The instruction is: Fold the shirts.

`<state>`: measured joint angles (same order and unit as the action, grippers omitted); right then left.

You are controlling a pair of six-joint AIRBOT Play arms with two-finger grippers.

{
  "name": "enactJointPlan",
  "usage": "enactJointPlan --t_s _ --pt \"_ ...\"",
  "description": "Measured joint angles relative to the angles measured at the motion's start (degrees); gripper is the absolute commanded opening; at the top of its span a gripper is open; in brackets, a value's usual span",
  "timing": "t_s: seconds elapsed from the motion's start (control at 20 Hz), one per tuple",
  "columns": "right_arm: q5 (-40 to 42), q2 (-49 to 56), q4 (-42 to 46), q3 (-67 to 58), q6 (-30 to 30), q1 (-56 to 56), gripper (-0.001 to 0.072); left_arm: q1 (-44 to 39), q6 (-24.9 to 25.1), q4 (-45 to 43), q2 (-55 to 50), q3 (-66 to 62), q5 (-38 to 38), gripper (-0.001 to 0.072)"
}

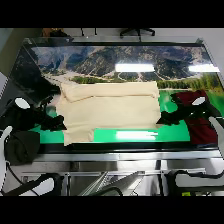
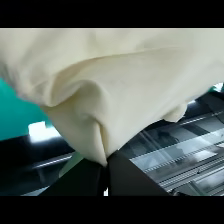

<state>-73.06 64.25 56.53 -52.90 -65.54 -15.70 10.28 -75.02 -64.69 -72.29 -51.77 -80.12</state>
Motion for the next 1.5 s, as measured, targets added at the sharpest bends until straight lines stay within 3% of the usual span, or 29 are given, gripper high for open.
enactJointPlan --t_s 0.15,0.35,0.7,1.0,1.05,1.1,1.15,1.2,1.3,1.35,1.5 --pt "-0.8 -3.0 2.4 -0.1 -2.0 0.0 0.0018 -0.2 0.1 -0.7 5.3 -0.1 0.2 0.0019" --pt "3.8 -4.1 -3.9 -3.4 1.4 0.0 0.0018 -2.9 0.1 -1.1 5.0 -8.3 1.4 0.0019" --pt "17.9 5.5 -22.3 -14.2 13.1 0.2 0.0019 -5.6 -0.6 -1.2 -11.0 -27.8 4.2 0.0019" --pt "24.2 17.9 -33.6 -19.8 23.6 2.7 0.0028 -7.1 -0.8 -1.3 -27.6 -43.4 8.7 0.0021" --pt "25.3 19.2 -34.6 -20.1 25.0 3.3 0.0097 -7.3 -0.8 -1.3 -29.9 -45.8 9.2 0.0022" --pt "26.4 20.1 -35.4 -20.3 26.4 3.8 0.0258 -7.5 -0.8 -1.3 -32.3 -48.4 9.5 0.0053" --pt "27.1 20.6 -35.8 -20.5 27.5 4.2 0.0334 -7.6 -0.8 -1.4 -34.5 -50.9 9.4 0.0414" --pt "27.6 20.9 -35.9 -20.9 28.4 4.3 0.0391 -7.7 -0.8 -1.4 -36.2 -53.2 9.0 0.0684" --pt "28.0 20.9 -34.9 -22.4 29.1 3.6 0.0419 -7.8 -1.4 -1.4 -38.9 -58.1 6.9 0.0682" --pt "28.0 20.9 -33.2 -23.6 28.2 2.8 0.0502 -7.8 -1.5 -1.4 -39.8 -60.2 5.5 0.0681" --pt "25.4 21.7 -27.1 -27.5 22.2 0.3 0.0512 -7.8 -2.2 -1.3 -40.3 -63.9 2.0 0.0681"
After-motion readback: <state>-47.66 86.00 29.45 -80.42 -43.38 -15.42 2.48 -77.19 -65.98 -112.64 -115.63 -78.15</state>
